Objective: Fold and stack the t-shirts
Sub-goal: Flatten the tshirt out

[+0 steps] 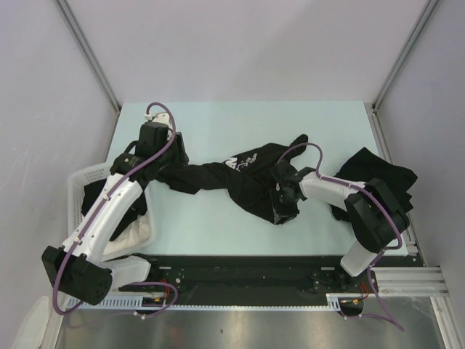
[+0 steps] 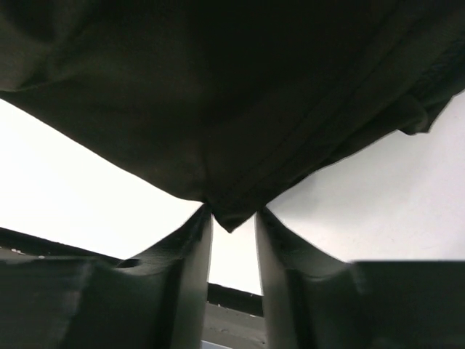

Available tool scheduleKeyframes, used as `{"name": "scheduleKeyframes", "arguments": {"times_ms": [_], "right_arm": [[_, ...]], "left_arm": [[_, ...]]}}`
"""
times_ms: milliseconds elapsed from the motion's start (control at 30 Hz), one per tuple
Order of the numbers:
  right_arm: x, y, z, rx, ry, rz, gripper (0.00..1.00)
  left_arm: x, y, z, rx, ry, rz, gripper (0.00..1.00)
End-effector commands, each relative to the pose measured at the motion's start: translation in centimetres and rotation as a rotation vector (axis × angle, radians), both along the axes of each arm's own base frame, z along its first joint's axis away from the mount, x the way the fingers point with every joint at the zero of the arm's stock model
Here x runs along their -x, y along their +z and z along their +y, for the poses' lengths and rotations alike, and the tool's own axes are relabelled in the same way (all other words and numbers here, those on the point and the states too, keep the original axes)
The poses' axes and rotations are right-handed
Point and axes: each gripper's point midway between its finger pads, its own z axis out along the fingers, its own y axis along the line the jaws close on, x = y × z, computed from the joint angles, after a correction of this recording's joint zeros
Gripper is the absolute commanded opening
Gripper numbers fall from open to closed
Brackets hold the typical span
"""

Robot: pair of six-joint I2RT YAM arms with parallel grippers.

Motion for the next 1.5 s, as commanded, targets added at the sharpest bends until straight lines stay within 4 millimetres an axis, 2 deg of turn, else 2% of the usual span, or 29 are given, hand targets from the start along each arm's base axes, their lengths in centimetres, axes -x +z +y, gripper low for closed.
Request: {"name": "scheduleKeyframes", "arguments": {"times_ms": [0, 133, 267, 467, 567, 633, 667, 733, 833, 867, 933, 967, 1000, 1067, 1100, 1167, 1200, 1333, 1400, 1467], "right_arm": [[-0.4, -0.3, 0.7, -0.019, 0.021, -0.017, 0.31], [-0.4, -0.8, 0.7, -0.008, 0.029, -0.015, 0.18], [-0.4, -0.8, 0.8, -0.012, 0.033, -0.014, 0.00], [-1.2, 0.5, 0.7, -0.018, 0.033, -0.068, 0.00], [-2.7, 2.8, 0.1, 0.001, 0.008, -0.146, 0.00], [-4.0, 4.8, -1.3, 0.027, -0.043, -0.206, 0.00], [-5.1, 6.4, -1.3, 0.009, -0.068, -0.246, 0.00], [-7.1, 9.2, -3.7, 0.041, -0.150, -0.333, 0.00], [-9.9, 14.2, -6.1, 0.057, -0.222, -0.469, 0.00], [-11.5, 16.8, -7.1, 0.045, -0.270, -0.530, 0.00], [-12.7, 18.6, -8.7, 0.065, -0.303, -0.576, 0.00], [-13.5, 19.6, -10.1, 0.073, -0.345, -0.592, 0.00], [-14.4, 21.5, -10.6, 0.068, -0.361, -0.633, 0.00], [-15.3, 22.5, -12.1, 0.092, -0.405, -0.641, 0.00], [-15.9, 24.3, -12.4, 0.084, -0.425, -0.678, 0.00], [-16.2, 25.0, -13.4, 0.112, -0.449, -0.681, 0.00], [-16.6, 26.5, -13.8, 0.110, -0.465, -0.711, 0.00], [-16.4, 27.7, -15.0, 0.141, -0.491, -0.712, 0.00], [-15.6, 26.2, -14.2, 0.123, -0.450, -0.631, 0.00], [-13.7, 23.5, -13.0, 0.094, -0.403, -0.505, 0.00]], "left_arm": [[-0.1, 1.4, -0.1, 0.025, 0.007, -0.039, 0.54], [-0.2, 1.3, -0.1, 0.023, 0.010, -0.037, 0.54], [-0.1, 1.3, -0.1, 0.022, 0.007, -0.036, 0.54], [-0.1, 0.9, -0.2, 0.021, 0.005, -0.025, 0.54], [-0.2, 0.5, -0.2, 0.018, 0.006, -0.018, 0.53], [-0.2, 0.3, -0.1, 0.015, 0.010, -0.015, 0.53], [-0.3, 0.3, -0.1, 0.010, 0.015, -0.013, 0.54], [-0.3, 0.1, 0.0, 0.006, 0.017, -0.010, 0.53], [-0.6, -0.1, 0.0, 0.003, 0.020, -0.006, 0.53], [-0.6, -0.2, -0.1, 0.001, 0.020, -0.002, 0.54], [-0.8, -0.2, -0.2, 0.003, 0.019, -0.004, 0.53], [-1.0, -0.3, -0.2, 0.002, 0.016, -0.001, 0.53], [-1.0, -0.4, -0.3, 0.004, 0.016, -0.001, 0.53], [-1.2, -0.3, -0.4, 0.006, 0.015, -0.002, 0.53], [-1.3, -0.3, -0.3, 0.005, 0.019, 0.001, 0.53], [-1.4, -0.3, -0.4, 0.004, 0.018, -0.001, 0.53], [-1.4, -0.3, -0.4, 0.003, 0.017, -0.001, 0.53], [-1.8, -0.7, -0.5, -0.003, 0.018, 0.002, 0.53], [-2.1, -0.6, -0.6, -0.003, 0.016, 0.002, 0.52], [-2.5, -0.8, -0.9, -0.001, 0.007, 0.010, 0.52]]}}
